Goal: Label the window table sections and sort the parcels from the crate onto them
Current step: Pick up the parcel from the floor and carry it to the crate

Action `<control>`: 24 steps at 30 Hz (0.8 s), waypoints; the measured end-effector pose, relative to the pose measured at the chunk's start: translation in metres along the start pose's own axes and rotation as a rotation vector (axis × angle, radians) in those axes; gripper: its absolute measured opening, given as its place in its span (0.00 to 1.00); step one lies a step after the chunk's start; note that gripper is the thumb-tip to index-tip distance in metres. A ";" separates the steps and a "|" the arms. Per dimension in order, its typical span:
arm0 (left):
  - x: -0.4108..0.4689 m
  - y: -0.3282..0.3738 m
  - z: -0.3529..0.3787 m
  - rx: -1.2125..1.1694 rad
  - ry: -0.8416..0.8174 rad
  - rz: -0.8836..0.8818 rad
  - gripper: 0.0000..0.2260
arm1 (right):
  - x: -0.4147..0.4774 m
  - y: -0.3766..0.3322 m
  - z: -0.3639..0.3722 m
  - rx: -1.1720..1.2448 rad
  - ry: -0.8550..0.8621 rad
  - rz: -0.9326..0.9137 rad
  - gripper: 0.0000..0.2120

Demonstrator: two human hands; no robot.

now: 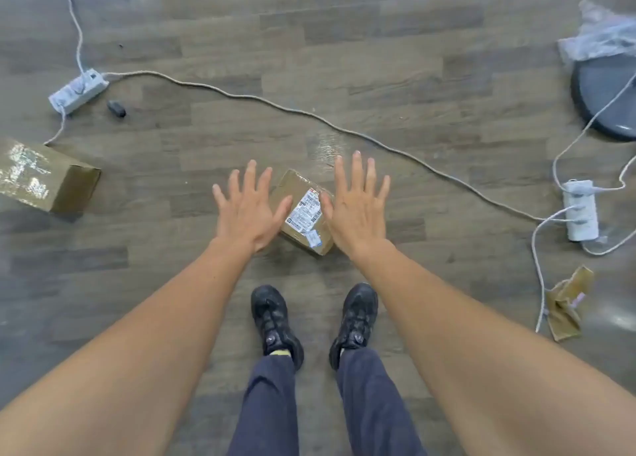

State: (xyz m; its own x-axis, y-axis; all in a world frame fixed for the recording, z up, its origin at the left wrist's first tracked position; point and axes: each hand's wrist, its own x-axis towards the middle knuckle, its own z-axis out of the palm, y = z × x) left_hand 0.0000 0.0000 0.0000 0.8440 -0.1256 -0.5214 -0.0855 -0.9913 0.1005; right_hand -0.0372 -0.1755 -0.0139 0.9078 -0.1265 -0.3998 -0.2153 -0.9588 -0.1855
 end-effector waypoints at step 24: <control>0.165 -0.030 0.228 -0.279 -0.249 -0.189 0.36 | 0.086 0.032 0.253 0.752 -0.317 0.871 0.37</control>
State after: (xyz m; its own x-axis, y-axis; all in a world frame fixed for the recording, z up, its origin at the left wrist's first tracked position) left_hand 0.0211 0.0002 -0.2819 0.6746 0.0173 -0.7380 0.2338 -0.9533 0.1913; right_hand -0.0567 -0.1524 -0.2815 0.2449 -0.4907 -0.8362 -0.9675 -0.1790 -0.1784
